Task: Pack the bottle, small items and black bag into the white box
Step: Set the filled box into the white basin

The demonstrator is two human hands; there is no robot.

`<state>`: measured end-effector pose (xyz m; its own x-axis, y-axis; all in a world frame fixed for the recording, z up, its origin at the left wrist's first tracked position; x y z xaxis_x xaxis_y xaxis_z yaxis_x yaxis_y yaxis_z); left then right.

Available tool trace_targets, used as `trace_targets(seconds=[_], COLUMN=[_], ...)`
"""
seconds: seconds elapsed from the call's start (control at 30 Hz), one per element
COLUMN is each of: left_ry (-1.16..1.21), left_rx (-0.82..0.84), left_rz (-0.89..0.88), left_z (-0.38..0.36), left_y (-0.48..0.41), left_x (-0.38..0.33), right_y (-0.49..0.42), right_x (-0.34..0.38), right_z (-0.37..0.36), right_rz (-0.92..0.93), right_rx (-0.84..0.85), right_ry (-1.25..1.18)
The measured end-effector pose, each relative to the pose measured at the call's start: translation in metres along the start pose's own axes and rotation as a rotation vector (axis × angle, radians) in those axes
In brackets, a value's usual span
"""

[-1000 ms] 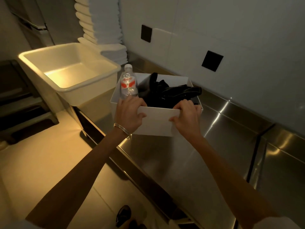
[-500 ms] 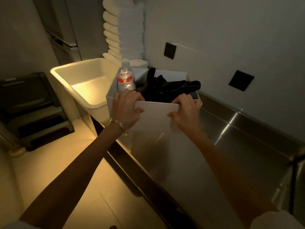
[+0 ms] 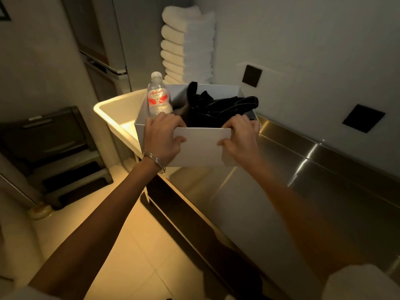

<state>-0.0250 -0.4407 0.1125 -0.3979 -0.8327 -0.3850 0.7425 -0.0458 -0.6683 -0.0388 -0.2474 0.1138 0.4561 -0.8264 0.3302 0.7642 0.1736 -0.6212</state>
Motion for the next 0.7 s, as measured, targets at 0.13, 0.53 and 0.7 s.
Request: trace_targets(seconds=[0.13,0.53,0.7], left_ry=[-0.003,-0.079,-0.143], left_rx=[-0.010,-0.073,-0.053], left_rz=[0.036,0.231,0.247], left_z=[-0.002,-0.054,-0.079], left_y=[-0.016,-0.071,-0.088], left_x=[0.030,0.096,0.116], right_y=[-0.030,-0.137,-0.163], right_x=[0.002,-0.035,-0.056], right_z=[-0.030,-0.128,-0.170], right_rz=[0.034,0.162,0.146], right_rx=[0.026,0.154,0.200], right_ry=[-0.012,-0.082,-0.135])
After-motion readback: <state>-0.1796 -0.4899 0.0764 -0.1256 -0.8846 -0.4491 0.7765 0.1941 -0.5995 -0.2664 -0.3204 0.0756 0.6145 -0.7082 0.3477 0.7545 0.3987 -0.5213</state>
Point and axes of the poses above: each hand's wrist, its own y-axis away from the middle knuckle, its own z-axis out of the back of the hand, x = y × z, the point moved 2 cm from there along -y, towards the middle knuckle, and after that the axes turned 5 degrees about y, right-handed, at the moved point
